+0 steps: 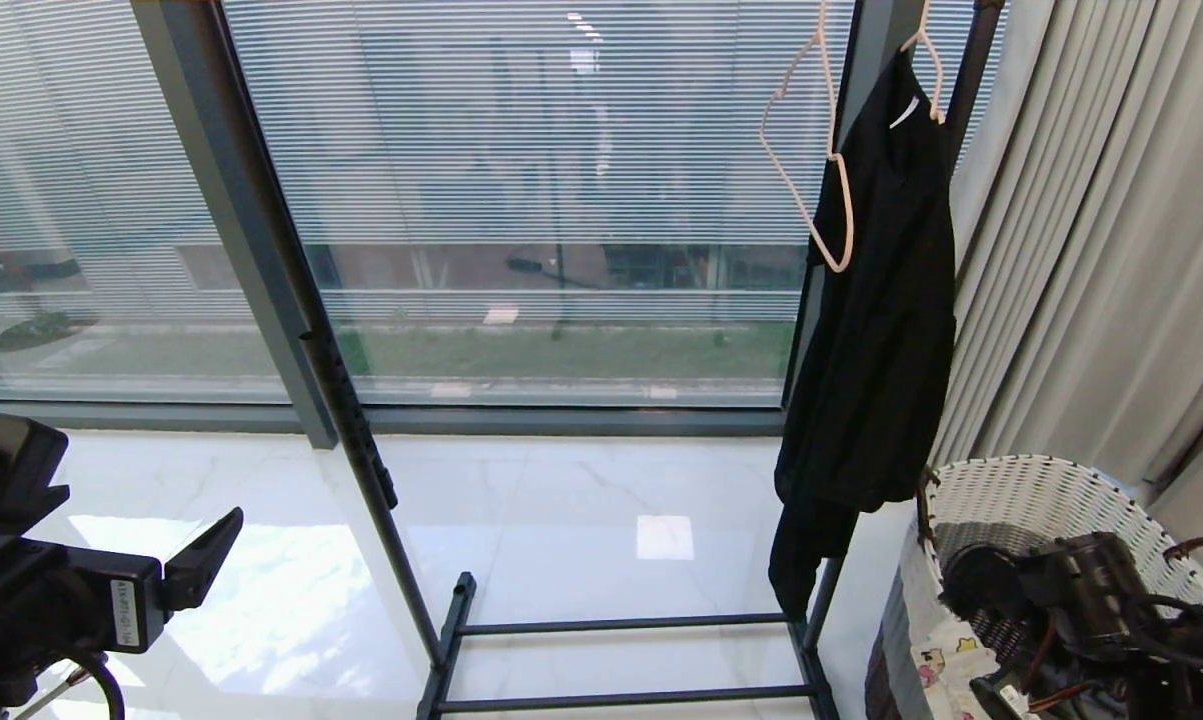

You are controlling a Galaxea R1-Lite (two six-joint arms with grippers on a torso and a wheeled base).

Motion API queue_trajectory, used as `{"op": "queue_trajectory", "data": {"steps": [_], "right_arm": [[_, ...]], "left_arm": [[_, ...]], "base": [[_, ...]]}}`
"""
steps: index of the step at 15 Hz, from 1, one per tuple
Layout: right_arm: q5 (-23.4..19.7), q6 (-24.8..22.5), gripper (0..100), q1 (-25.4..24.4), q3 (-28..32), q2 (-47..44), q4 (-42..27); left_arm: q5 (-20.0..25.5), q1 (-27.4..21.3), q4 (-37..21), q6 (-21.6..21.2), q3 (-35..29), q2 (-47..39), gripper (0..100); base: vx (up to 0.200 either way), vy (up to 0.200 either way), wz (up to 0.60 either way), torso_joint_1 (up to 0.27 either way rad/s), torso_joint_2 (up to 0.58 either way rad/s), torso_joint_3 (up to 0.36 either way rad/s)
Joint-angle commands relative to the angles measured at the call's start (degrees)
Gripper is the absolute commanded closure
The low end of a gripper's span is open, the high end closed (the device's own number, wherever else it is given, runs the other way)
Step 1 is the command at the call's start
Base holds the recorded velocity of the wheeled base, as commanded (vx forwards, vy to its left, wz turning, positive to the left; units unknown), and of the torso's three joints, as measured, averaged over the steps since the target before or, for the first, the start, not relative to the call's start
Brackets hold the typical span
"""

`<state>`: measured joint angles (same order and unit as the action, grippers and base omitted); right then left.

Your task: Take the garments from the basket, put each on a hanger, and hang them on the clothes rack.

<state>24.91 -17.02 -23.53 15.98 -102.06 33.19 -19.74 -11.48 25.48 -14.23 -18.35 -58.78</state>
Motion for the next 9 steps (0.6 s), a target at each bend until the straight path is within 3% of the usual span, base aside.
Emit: {"op": "queue_trajectory", "data": {"steps": [1,6,9], "right_arm": [[-0.7,-0.3,0,-0.6,1.7,-14.7,5.4],[-0.8,-0.3,0,0.0,9.2,-22.0,5.5],[-0.6,-0.5,0,1.3,10.7,-23.6,5.5]], "left_arm": [[0.0,0.1,0.0,0.0,0.1,0.0,0],[0.0,0.1,0.0,-0.1,0.1,-0.1,0],[0.0,0.0,0.0,-0.1,0.1,-0.5,0]], "base": [[0.0,0.0,0.0,0.0,0.0,0.0],[0.0,0.0,0.0,0.0,0.0,0.0],[0.0,0.0,0.0,0.0,0.0,0.0]]}}
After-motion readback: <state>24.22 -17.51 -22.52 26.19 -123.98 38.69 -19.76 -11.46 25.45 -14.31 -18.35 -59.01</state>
